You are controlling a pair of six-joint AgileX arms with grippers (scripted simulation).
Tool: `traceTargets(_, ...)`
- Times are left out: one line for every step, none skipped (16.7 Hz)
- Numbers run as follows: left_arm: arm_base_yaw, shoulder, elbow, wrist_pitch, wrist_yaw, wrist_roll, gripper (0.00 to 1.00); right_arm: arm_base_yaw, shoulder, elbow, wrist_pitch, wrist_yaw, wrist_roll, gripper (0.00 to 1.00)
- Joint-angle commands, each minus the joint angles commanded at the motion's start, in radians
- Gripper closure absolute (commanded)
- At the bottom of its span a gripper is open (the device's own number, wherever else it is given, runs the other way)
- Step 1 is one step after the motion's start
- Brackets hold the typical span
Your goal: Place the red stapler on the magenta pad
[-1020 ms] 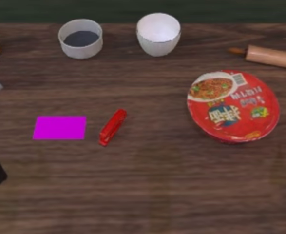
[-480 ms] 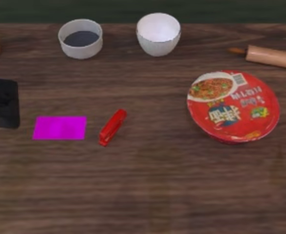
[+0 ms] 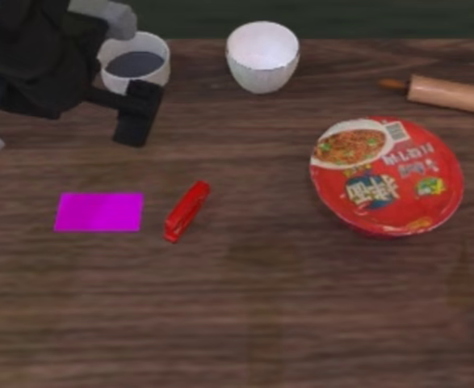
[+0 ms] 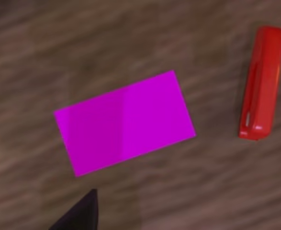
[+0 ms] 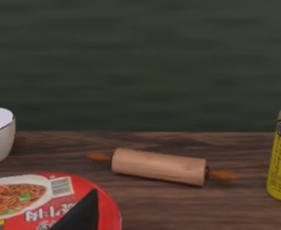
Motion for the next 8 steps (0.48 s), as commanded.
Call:
traceTargets(-0.019,0.089,0.081,-0.053,0.000,0.001,0.00,0.000,0.000,0.000,0.000,0.000,0.000,0.00)
traceTargets(-0.038,0.174,0.159,-0.102,0.001,0.002,0.00,0.000,0.000,0.000,0.000,0.000,0.000,0.00)
traceTargets(-0.054,0.255,0.234,-0.147,0.001,0.003,0.00,0.000,0.000,0.000,0.000,0.000,0.000,0.00)
traceTargets(-0.070,0.329,0.304,-0.189,0.001,0.004,0.00,0.000,0.000,0.000,0.000,0.000,0.000,0.00)
traceTargets(-0.083,0.397,0.367,-0.225,0.001,0.005,0.00,0.000,0.000,0.000,0.000,0.000,0.000,0.00)
traceTargets(-0.095,0.456,0.424,-0.258,0.001,0.005,0.00,0.000,0.000,0.000,0.000,0.000,0.000,0.00)
traceTargets(-0.106,0.505,0.472,-0.286,0.001,0.005,0.00,0.000,0.000,0.000,0.000,0.000,0.000,0.00)
traceTargets(-0.114,0.544,0.512,-0.309,0.000,0.005,0.00,0.000,0.000,0.000,0.000,0.000,0.000,0.00)
